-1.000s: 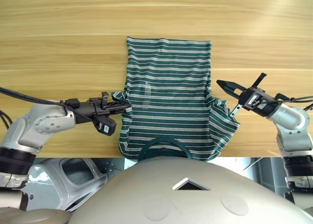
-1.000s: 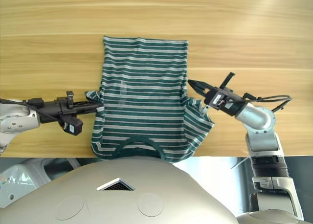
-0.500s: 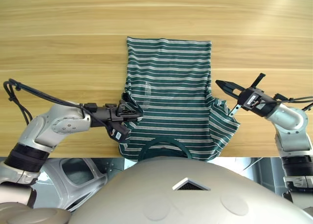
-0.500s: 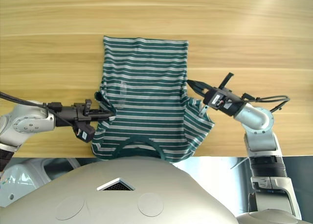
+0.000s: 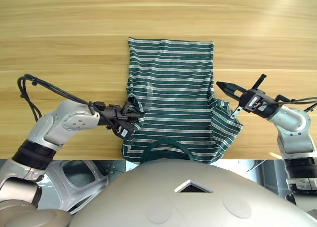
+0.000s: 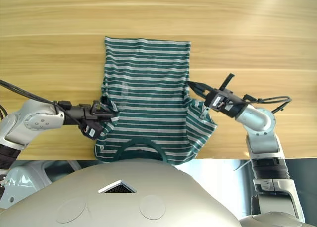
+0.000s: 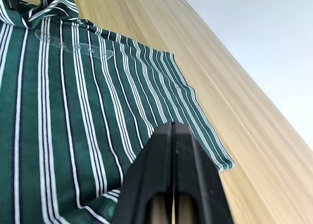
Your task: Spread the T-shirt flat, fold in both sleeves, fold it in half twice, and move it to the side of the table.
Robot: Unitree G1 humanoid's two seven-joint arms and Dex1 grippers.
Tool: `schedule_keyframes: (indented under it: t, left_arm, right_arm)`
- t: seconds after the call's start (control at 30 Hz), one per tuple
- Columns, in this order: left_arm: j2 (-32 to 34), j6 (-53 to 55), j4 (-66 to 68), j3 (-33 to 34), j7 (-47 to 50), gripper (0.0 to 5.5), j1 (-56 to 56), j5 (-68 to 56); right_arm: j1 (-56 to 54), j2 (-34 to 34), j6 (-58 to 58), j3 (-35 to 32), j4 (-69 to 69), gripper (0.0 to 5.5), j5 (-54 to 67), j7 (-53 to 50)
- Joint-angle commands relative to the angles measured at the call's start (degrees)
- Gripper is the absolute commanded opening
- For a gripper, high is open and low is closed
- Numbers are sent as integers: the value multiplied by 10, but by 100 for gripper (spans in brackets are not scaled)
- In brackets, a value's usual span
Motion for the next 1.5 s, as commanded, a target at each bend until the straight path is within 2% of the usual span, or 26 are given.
schedule_keyframes:
  t: [0.03,0.33,0.5,0.57,0.67,0.73,0.83,1.03,1.37,1.5]
  left_arm:
    - [-11,21,-20,-6,-11,116,-6,-21]
    - [-23,27,-59,-11,-24,270,-1,-92]
    - [-52,18,-26,-38,-17,368,16,-112]
    - [-41,23,-42,3,-9,413,22,-171]
    - [-14,14,-11,104,21,472,19,-232]
    - [-1,1,26,166,39,510,32,-255]
    - [6,-17,82,206,55,540,44,-244]
    - [-8,-58,201,172,85,540,21,-137]
    - [-46,-85,240,136,97,540,-16,-129]
    - [-54,-86,244,128,100,540,-24,-126]
  right_arm:
    - [-9,3,6,3,-6,0,-6,-3]
    - [-11,5,5,6,-4,0,-7,-5]
    - [-12,6,4,9,0,0,-7,-7]
    - [-8,2,3,5,-3,0,-6,-9]
    - [2,-24,1,-32,2,0,12,-6]
    - [9,-41,0,-57,0,40,25,2]
    - [11,-45,0,-70,2,108,28,4]
    - [9,-40,1,-65,3,227,24,4]
    - [11,-38,4,-60,2,426,24,6]
    - [13,-36,3,-55,3,524,22,6]
